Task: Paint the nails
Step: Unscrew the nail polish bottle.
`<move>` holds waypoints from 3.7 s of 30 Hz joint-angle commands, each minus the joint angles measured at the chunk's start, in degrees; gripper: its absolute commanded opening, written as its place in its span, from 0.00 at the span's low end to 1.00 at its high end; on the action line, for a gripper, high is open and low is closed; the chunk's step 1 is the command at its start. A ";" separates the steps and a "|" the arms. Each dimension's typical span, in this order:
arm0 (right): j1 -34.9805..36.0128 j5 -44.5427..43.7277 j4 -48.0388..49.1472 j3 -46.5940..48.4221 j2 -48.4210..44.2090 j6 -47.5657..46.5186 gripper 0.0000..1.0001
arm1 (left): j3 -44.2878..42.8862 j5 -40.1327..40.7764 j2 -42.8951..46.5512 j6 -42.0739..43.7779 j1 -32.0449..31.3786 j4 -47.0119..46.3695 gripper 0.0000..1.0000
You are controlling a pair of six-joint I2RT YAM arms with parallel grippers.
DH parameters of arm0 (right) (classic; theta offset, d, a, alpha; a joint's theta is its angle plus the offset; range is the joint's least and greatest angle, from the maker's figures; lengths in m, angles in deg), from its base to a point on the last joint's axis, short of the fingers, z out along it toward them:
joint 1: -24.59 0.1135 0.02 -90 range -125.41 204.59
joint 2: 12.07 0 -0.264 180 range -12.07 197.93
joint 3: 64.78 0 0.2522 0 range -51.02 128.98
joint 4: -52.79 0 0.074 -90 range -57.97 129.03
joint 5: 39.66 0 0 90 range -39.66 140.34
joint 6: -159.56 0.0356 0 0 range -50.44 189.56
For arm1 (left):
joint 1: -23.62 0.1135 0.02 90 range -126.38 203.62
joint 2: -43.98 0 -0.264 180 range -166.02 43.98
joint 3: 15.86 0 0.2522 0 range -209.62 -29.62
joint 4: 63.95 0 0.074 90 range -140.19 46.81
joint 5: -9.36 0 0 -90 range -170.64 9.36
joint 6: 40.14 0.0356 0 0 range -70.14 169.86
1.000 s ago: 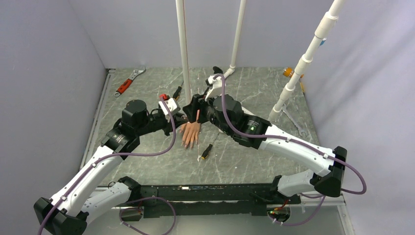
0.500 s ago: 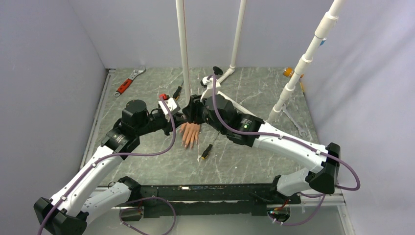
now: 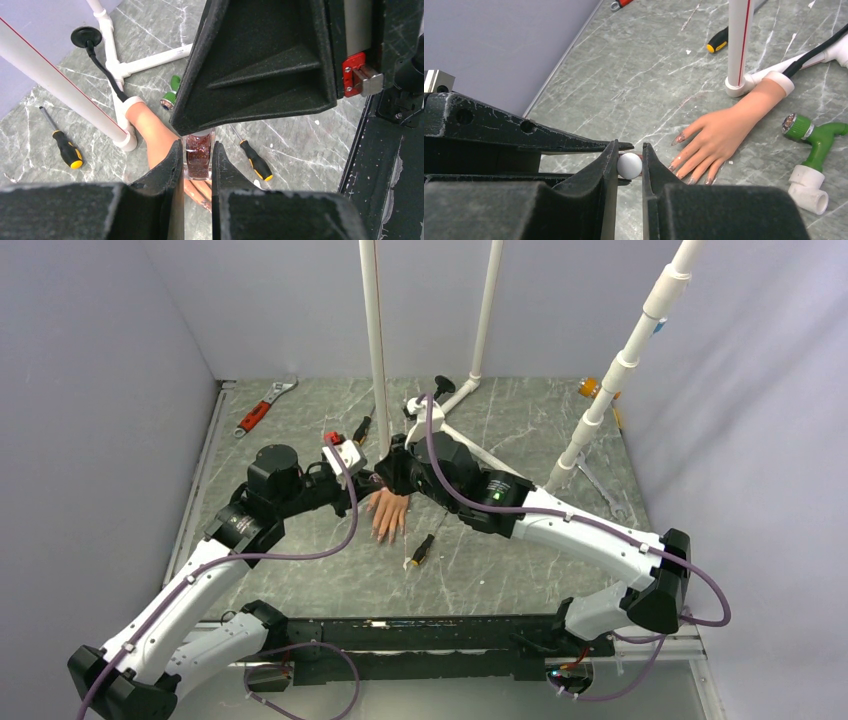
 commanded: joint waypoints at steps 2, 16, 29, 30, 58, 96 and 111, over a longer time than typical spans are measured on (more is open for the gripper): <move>0.09 4.49 4.86 -3.05 -3.71 -3.59 0.01 | -0.93 -1.62 1.65 -0.39 0.08 -2.66 0.00; 0.05 26.60 13.00 -14.12 -12.11 -14.50 0.00 | -1.84 -19.94 1.44 3.66 0.13 -0.38 0.00; 0.13 39.04 13.34 -16.68 -15.20 -23.51 0.00 | -2.56 -22.74 -0.61 3.77 0.08 0.73 0.00; 0.18 39.17 13.44 -16.74 -15.41 -23.82 0.00 | -2.70 -22.75 -0.65 3.87 0.06 0.79 0.00; 0.06 9.36 10.29 -12.36 -21.29 -14.10 0.75 | -2.10 -15.08 -0.52 2.33 0.12 -0.63 0.00; 0.20 0.98 -1.55 0.37 -2.52 3.60 0.44 | -1.72 -1.04 0.34 -0.58 0.07 -1.97 0.00; 0.15 -0.66 -1.62 1.45 -0.26 3.02 0.39 | -1.93 -1.48 0.18 -0.54 0.06 -1.75 0.00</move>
